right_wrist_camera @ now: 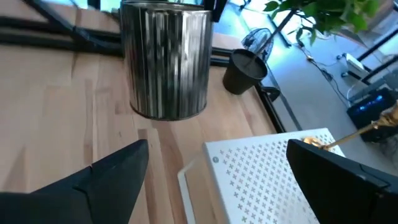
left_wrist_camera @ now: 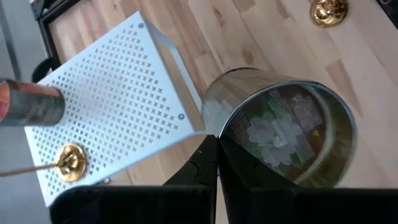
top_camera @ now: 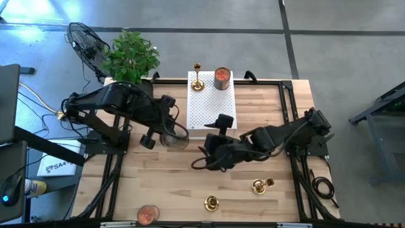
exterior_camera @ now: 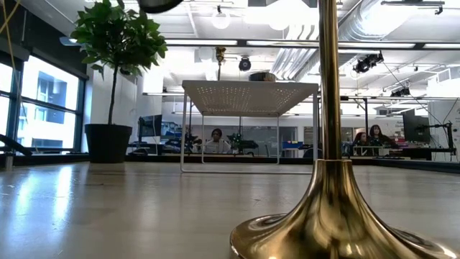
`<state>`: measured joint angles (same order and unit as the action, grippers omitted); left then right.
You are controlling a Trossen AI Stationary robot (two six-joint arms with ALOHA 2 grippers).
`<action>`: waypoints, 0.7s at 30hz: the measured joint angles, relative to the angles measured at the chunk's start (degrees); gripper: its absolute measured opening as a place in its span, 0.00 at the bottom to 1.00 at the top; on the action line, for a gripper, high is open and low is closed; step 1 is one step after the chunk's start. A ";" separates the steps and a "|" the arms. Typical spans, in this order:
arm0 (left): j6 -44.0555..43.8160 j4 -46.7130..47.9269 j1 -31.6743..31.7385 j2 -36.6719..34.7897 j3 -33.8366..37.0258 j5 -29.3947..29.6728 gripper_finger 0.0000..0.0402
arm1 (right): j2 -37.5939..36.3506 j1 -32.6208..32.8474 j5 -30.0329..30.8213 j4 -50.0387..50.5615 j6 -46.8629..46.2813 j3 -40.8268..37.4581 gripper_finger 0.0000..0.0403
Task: Pick & Place candle stick holders
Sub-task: Put the brown scented candle on the shelf
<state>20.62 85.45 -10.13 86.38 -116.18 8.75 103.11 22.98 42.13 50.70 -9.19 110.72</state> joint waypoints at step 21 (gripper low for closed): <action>9.00 -6.44 2.99 2.13 -0.02 2.35 0.00 | 0.75 -4.60 -10.23 -4.64 0.59 0.00 0.93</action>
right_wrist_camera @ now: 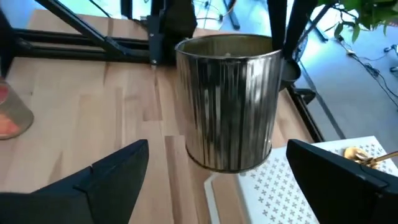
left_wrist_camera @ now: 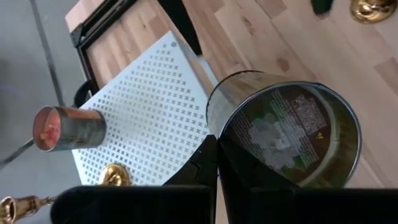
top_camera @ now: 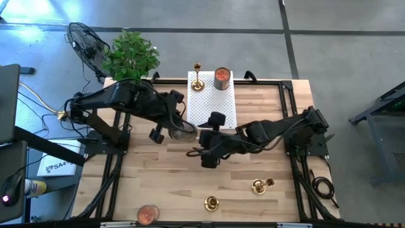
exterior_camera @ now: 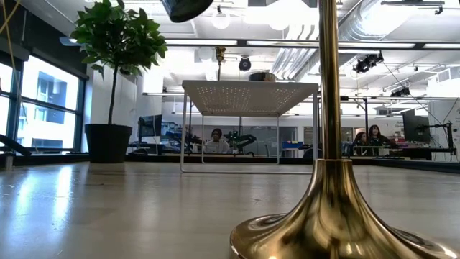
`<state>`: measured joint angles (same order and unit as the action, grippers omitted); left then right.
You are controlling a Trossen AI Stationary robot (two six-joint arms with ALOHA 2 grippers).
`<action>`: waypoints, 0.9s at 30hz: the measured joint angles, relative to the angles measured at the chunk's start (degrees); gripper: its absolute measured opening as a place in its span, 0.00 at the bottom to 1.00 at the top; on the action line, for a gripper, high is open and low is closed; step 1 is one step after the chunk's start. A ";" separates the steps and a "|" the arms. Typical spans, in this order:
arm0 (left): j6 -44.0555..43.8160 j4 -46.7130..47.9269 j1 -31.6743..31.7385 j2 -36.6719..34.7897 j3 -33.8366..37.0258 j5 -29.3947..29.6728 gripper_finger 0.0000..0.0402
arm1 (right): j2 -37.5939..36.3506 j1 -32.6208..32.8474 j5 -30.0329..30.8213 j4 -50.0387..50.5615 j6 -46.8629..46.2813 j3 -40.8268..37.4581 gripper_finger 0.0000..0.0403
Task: Pick & Place candle stick holders
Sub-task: Put the brown scented candle on the shelf
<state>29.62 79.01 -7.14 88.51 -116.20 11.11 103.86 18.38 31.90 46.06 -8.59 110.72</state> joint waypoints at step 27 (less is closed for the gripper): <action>-0.91 -1.49 0.41 -0.02 0.00 -1.48 0.00 | 1.37 -2.97 1.71 -0.04 0.06 0.00 0.93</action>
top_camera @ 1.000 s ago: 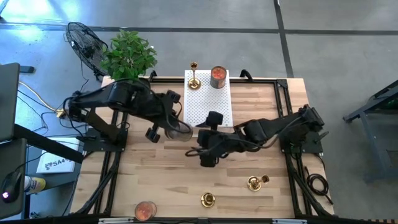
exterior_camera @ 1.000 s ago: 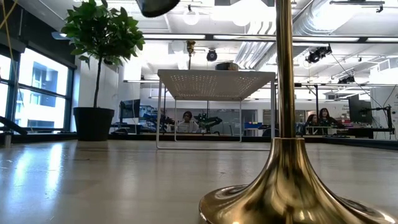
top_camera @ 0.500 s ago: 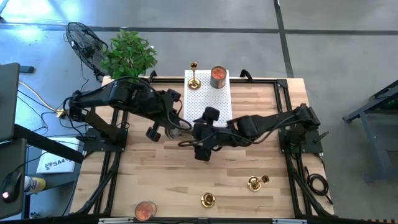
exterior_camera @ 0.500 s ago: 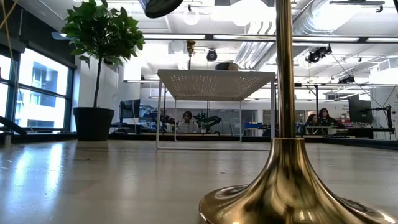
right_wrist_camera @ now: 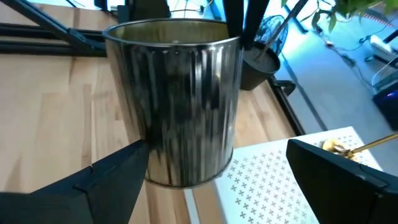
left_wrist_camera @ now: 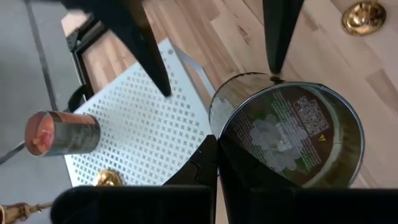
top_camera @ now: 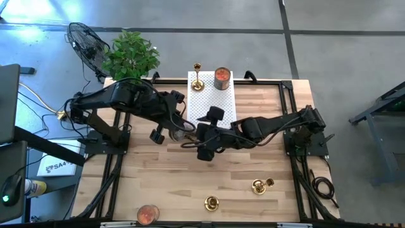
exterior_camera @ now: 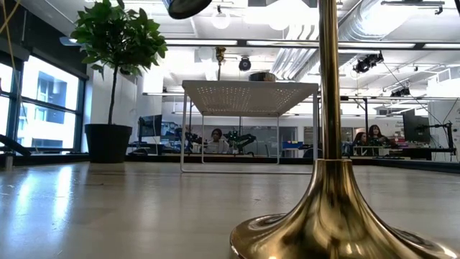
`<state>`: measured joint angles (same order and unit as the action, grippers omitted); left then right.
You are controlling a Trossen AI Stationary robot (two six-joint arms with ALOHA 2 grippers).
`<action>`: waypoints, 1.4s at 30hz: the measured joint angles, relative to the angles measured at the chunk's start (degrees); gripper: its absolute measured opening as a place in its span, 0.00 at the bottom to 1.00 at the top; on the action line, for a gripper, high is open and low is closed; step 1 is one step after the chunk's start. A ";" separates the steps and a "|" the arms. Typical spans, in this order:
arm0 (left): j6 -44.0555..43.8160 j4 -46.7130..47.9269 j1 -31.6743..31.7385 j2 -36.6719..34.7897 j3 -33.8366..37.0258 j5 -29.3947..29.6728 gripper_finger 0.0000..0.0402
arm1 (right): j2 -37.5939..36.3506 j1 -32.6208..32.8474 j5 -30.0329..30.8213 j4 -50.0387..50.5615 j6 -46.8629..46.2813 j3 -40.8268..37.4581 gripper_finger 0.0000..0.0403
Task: Pick & Place candle stick holders
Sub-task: Put the brown scented candle on the shelf
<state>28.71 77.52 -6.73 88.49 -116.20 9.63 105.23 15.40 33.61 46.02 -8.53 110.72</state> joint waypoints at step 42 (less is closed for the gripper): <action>1.15 -2.45 -0.05 0.39 -0.04 -2.05 0.00 | 2.84 -4.31 -26.59 -16.58 9.10 -0.07 0.93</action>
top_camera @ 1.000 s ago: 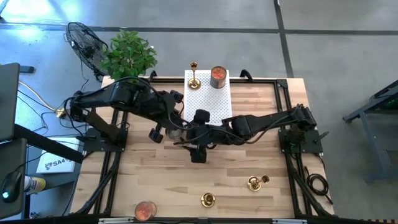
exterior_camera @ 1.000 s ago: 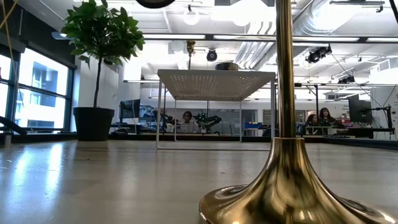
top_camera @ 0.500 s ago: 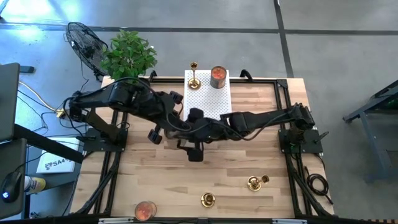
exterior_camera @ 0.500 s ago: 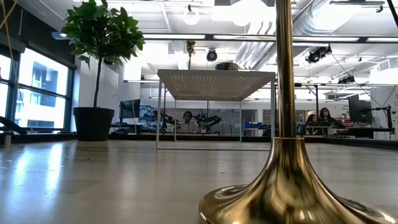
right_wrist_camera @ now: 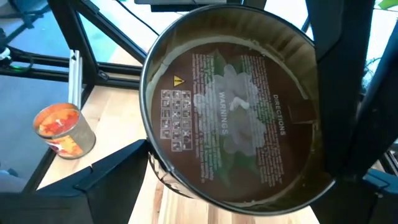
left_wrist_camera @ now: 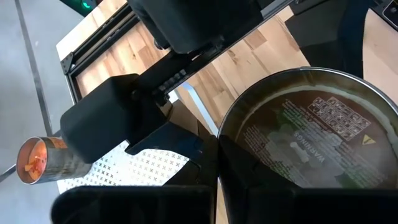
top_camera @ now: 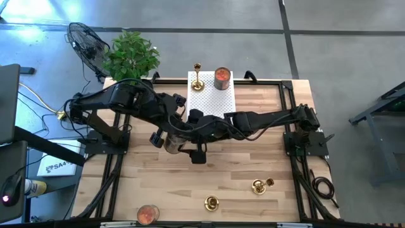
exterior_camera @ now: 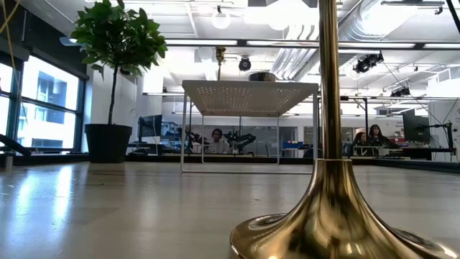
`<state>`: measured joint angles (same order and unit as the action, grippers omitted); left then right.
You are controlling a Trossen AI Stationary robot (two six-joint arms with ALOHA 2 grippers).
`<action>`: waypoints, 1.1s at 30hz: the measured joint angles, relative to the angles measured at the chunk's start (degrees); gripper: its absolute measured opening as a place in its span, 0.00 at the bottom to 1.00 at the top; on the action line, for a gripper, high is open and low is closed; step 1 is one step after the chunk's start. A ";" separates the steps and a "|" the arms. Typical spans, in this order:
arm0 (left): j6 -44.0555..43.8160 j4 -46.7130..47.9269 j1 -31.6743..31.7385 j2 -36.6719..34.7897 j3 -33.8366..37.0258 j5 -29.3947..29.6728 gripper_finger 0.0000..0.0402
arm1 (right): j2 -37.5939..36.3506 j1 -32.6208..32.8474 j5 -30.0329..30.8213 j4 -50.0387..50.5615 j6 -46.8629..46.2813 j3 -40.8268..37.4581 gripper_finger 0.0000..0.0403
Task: Pick & Place candle stick holders
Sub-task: Put the brown scented candle on the shelf
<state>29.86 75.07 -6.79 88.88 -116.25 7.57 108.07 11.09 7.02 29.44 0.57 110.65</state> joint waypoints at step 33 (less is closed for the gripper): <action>-0.08 -0.59 0.02 0.15 -0.02 -1.68 0.00 | 0.07 -1.79 -4.67 -0.21 2.41 0.04 0.52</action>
<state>29.78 74.48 -6.76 89.03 -116.27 5.89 108.14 9.30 2.35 29.23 2.98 110.69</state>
